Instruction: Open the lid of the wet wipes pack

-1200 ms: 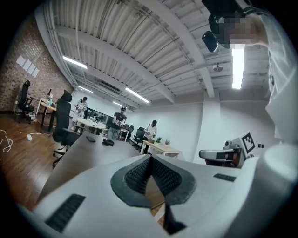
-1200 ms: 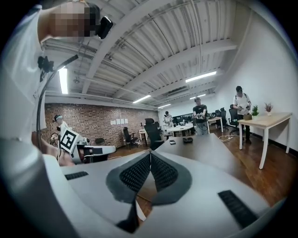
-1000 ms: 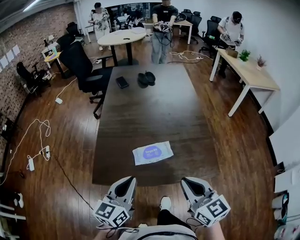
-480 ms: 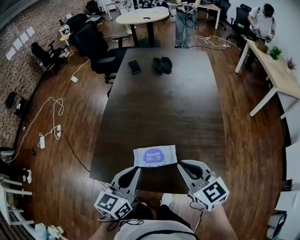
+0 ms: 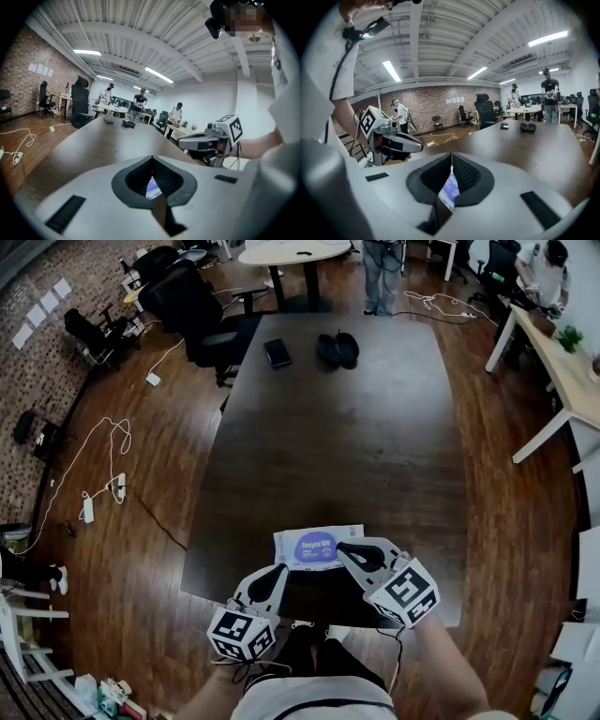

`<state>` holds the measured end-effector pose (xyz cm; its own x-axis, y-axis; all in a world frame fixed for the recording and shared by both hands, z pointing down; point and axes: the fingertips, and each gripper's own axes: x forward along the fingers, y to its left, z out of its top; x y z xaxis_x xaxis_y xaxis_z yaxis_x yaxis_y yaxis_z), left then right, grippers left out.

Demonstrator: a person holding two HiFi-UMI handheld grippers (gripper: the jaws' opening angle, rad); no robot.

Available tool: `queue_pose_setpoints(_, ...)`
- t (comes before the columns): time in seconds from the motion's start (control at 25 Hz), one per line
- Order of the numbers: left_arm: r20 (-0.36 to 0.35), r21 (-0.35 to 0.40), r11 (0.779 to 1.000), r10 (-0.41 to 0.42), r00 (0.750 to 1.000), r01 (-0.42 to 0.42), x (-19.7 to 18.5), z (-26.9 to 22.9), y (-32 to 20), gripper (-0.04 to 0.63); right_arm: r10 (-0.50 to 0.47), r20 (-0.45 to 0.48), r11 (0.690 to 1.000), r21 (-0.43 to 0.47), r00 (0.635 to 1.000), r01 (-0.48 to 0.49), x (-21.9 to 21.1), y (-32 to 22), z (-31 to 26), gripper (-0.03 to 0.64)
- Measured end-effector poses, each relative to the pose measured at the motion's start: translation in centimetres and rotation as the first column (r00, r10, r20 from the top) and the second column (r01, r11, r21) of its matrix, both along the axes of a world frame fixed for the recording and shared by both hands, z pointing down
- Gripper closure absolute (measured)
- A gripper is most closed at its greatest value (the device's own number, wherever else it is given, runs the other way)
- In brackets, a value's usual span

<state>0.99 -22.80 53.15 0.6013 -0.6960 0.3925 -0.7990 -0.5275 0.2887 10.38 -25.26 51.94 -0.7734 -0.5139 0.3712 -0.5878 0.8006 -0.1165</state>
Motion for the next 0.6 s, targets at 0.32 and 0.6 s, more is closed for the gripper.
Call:
queue_pose_setpoints(0.32, -0.01, -0.138, 0.99, 0.002, 1.0, -0.003, -0.9, 6.9, -0.6, 0.594, -0.107, -0.179, 0.992, -0.09, 0.978, 0.092, -3.3, -0.2, 6.5, 0.576)
queue_pose_setpoints(0.6, 0.018, -0.24, 0.97, 0.037, 0.999, -0.032, -0.2, 11.9, -0.6, 0.594, -0.289, -0.532, 0.956, -0.11, 0.796, 0.273, -4.3, -0.5, 12.0, 0.351)
